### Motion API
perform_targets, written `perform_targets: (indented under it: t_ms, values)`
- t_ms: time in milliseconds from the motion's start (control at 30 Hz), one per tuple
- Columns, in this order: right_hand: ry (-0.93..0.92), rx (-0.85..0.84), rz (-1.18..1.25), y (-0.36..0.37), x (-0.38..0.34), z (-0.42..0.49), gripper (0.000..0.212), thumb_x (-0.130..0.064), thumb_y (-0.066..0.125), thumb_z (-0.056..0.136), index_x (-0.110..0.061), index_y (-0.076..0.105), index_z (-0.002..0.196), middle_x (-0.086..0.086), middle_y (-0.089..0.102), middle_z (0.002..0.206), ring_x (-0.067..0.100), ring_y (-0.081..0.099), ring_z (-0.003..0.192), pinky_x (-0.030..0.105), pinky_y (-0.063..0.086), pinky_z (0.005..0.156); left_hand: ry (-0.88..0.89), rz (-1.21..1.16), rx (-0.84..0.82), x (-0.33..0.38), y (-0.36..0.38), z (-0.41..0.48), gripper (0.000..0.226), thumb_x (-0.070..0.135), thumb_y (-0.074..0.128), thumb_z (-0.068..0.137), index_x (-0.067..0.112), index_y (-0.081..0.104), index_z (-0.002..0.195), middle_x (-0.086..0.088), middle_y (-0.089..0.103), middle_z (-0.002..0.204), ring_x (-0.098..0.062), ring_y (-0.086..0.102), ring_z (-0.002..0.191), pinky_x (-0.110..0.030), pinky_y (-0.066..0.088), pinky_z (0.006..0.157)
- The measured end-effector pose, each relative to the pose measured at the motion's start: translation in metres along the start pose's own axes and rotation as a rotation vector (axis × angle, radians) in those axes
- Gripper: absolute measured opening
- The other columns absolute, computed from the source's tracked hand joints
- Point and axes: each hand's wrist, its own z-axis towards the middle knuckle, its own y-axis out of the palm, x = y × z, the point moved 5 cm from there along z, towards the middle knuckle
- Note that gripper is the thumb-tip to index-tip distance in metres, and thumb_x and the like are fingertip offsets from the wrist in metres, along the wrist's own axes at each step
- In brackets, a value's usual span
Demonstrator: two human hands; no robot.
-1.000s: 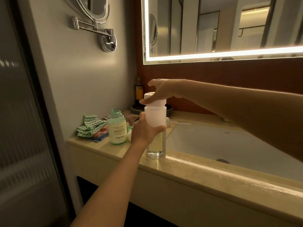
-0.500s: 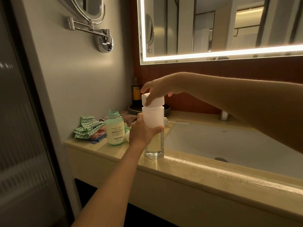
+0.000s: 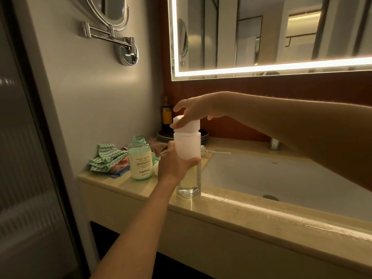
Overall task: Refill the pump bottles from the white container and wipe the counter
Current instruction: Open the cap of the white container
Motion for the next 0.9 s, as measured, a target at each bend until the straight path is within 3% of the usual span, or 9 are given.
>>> perform_targets:
  t_ms: [67,200,333,500,567,700,767,833,900]
  values:
    - [-0.089,-0.023,-0.009,-0.005,-0.006,-0.001,0.075,-0.067,0.059,0.071,-0.01,0.056,0.119,0.007,0.059,0.103,0.029,0.058,0.103,0.04,0.048,0.089,-0.003,0.003,-0.001,-0.001,0.0,0.0,0.077,0.041,0.078,0.068,0.012,0.036,0.126,-0.008,0.053,0.126,-0.026,0.056,0.107,-0.036,0.049,0.083]
    - [-0.043,0.056,0.032,-0.008,0.002,0.004,0.074,-0.068,0.056,0.073,-0.003,0.062,0.107,0.007,0.059,0.08,0.026,0.059,0.079,0.042,0.052,0.08,-0.004,0.003,0.002,-0.001,0.0,-0.001,0.077,0.04,0.078,0.068,0.012,0.036,0.126,-0.008,0.053,0.126,-0.027,0.056,0.107,-0.036,0.049,0.082]
    - [-0.02,0.043,0.041,0.004,0.006,0.012,0.069,-0.058,0.067,0.072,-0.007,0.055,0.118,0.009,0.06,0.106,0.023,0.058,0.09,0.035,0.053,0.08,0.001,0.008,0.008,0.0,0.001,-0.003,0.077,0.039,0.078,0.068,0.011,0.035,0.126,-0.009,0.052,0.125,-0.028,0.056,0.106,-0.036,0.048,0.081]
    - [-0.166,-0.057,0.132,-0.007,-0.012,0.013,0.071,-0.049,0.065,0.077,-0.014,0.043,0.135,0.008,0.046,0.137,0.025,0.044,0.126,0.034,0.037,0.103,-0.001,0.023,0.027,-0.002,0.002,-0.004,0.077,0.041,0.078,0.067,0.013,0.034,0.124,-0.009,0.054,0.124,-0.028,0.056,0.105,-0.037,0.049,0.079]
    - [-0.165,0.002,0.142,-0.009,-0.011,0.01,0.082,-0.062,0.06,0.074,-0.012,0.039,0.136,0.009,0.046,0.137,0.027,0.043,0.126,0.038,0.035,0.104,-0.003,0.036,0.049,-0.002,0.002,-0.005,0.076,0.042,0.078,0.067,0.013,0.035,0.122,-0.009,0.055,0.123,-0.029,0.057,0.104,-0.036,0.048,0.076]
    - [-0.113,0.013,0.051,-0.002,0.002,0.007,0.073,-0.062,0.057,0.077,-0.005,0.054,0.121,0.012,0.057,0.104,0.03,0.056,0.099,0.046,0.046,0.094,0.006,0.083,0.09,0.0,0.002,-0.009,0.074,0.045,0.075,0.068,0.013,0.035,0.121,-0.008,0.055,0.122,-0.029,0.058,0.102,-0.033,0.044,0.07]
    - [-0.107,-0.025,0.076,-0.003,0.0,0.005,0.072,-0.055,0.063,0.076,-0.009,0.048,0.128,0.015,0.056,0.118,0.032,0.055,0.108,0.046,0.044,0.097,0.006,0.085,0.108,0.0,0.002,-0.01,0.074,0.046,0.076,0.067,0.013,0.036,0.12,-0.008,0.056,0.12,-0.029,0.058,0.101,-0.031,0.042,0.067]
    - [-0.149,-0.07,0.098,-0.005,-0.003,0.006,0.077,-0.045,0.069,0.076,-0.015,0.036,0.139,0.011,0.042,0.14,0.03,0.042,0.127,0.041,0.037,0.104,0.0,0.077,0.12,0.0,0.002,-0.01,0.074,0.046,0.076,0.067,0.012,0.036,0.119,-0.008,0.057,0.118,-0.029,0.058,0.1,-0.031,0.041,0.067]
    - [-0.179,-0.121,0.099,-0.008,-0.004,0.005,0.082,-0.04,0.071,0.075,-0.019,0.029,0.143,0.008,0.033,0.146,0.027,0.035,0.133,0.039,0.033,0.107,-0.003,0.077,0.122,0.0,0.002,-0.01,0.074,0.046,0.076,0.066,0.012,0.036,0.118,-0.008,0.057,0.118,-0.029,0.058,0.1,-0.032,0.044,0.068]
